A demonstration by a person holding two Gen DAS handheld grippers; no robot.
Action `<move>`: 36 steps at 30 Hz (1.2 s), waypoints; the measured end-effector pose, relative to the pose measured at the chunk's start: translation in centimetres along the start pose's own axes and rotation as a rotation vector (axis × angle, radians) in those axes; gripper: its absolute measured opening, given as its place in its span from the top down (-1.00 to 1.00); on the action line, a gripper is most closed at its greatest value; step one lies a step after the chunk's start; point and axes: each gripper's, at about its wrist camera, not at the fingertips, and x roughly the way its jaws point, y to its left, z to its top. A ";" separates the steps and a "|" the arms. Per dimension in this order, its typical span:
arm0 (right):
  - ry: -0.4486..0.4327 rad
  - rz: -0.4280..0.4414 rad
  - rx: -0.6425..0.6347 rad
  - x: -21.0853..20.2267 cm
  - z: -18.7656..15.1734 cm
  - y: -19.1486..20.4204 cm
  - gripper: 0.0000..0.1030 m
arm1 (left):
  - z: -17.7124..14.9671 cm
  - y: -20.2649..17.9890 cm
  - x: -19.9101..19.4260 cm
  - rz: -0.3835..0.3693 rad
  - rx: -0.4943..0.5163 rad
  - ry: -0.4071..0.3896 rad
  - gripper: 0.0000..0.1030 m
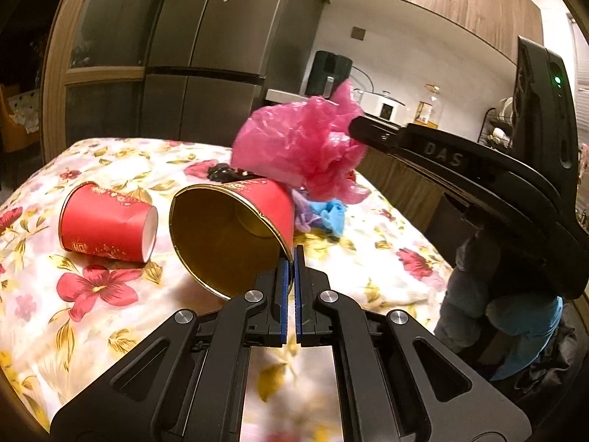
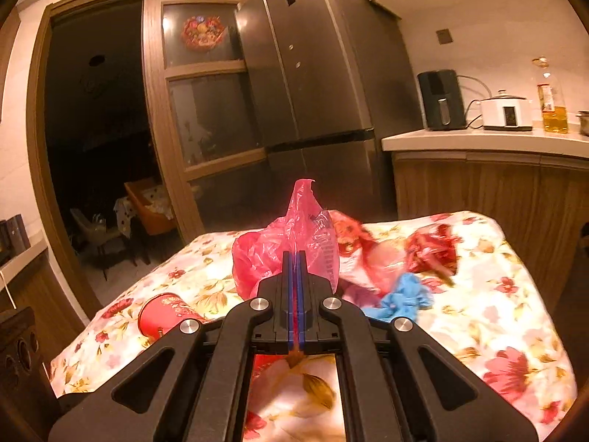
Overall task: Collect trash
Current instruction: 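Lift the red cup and pink bag and carry both over the black bin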
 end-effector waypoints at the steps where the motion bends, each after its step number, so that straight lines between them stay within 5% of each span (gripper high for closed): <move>1: -0.006 -0.006 0.002 -0.5 0.0 -0.2 0.95 | 0.0 -0.3 -0.4 -0.003 0.005 -0.003 0.97; 14: -0.091 -0.134 0.028 -7.0 1.2 -5.0 0.95 | 1.6 -5.1 -0.8 -0.058 0.063 -0.045 0.97; 36: -0.185 -0.350 0.094 -12.8 2.1 -13.5 0.96 | 5.4 -13.9 5.7 -0.213 0.199 -0.050 0.97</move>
